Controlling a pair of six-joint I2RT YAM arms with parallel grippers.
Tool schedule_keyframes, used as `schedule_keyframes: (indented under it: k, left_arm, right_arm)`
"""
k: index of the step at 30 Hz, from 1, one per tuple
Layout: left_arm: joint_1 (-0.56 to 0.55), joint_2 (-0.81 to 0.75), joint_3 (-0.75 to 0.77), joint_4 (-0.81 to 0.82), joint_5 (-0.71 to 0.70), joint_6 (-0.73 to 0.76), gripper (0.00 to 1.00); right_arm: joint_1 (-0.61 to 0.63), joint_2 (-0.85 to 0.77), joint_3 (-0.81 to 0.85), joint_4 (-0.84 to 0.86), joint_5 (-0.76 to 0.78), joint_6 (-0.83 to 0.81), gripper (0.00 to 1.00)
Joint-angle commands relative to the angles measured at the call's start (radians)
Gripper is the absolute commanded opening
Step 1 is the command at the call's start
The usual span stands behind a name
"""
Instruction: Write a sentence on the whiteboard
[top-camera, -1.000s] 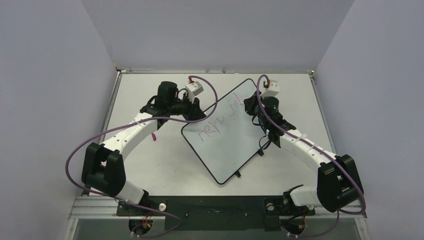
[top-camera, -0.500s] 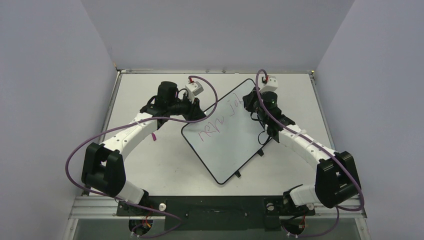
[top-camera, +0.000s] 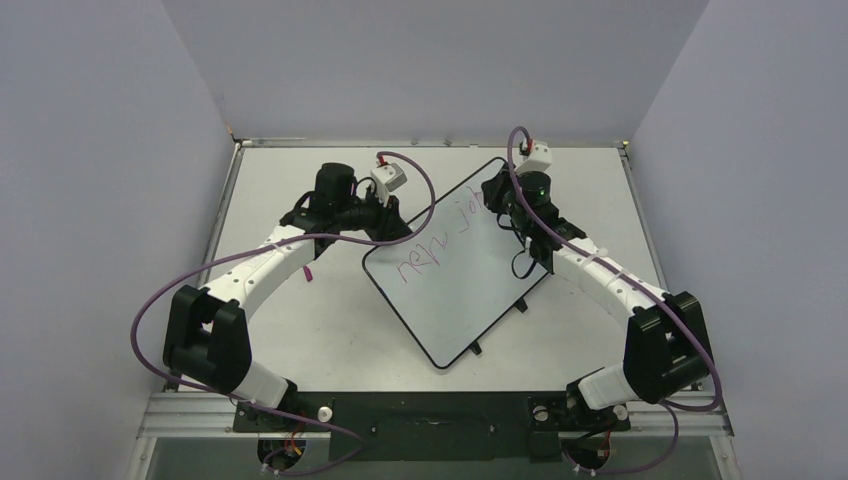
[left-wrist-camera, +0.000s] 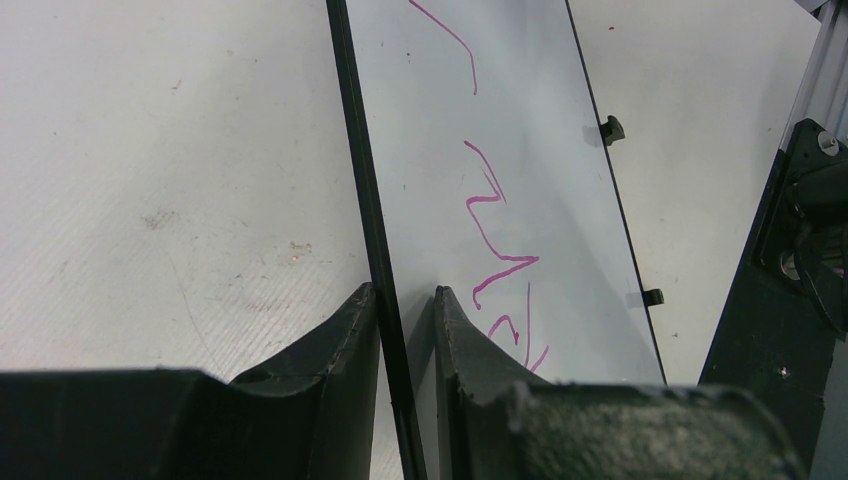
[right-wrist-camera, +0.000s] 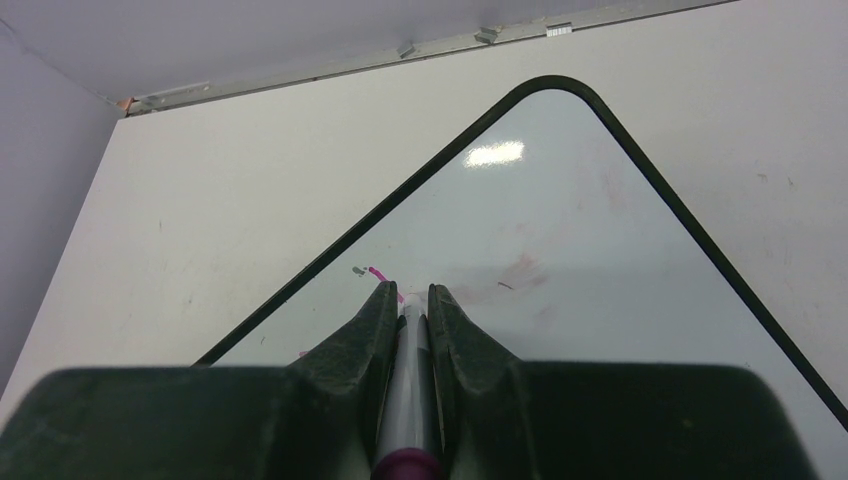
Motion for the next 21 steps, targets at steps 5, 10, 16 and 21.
schedule_keyframes:
  k: [5, 10, 16, 21]
  left_arm:
    - [-0.009, -0.005, 0.002, 0.056, 0.003, 0.089, 0.00]
    - [-0.009, -0.004, 0.002, 0.056, 0.005, 0.089, 0.00]
    - [-0.009, -0.007, 0.002, 0.052, 0.005, 0.089, 0.00]
    - [-0.009, -0.011, 0.001, 0.052, 0.005, 0.089, 0.00]
  right_arm:
    - [-0.009, 0.013, 0.032, -0.018, 0.013, -0.031, 0.00]
    - [-0.016, 0.001, 0.004, -0.020, 0.033, -0.031, 0.00]
    - [-0.016, -0.016, -0.030, -0.020, 0.050, -0.031, 0.00]
    - [-0.017, -0.034, -0.056, -0.024, 0.058, -0.032, 0.00]
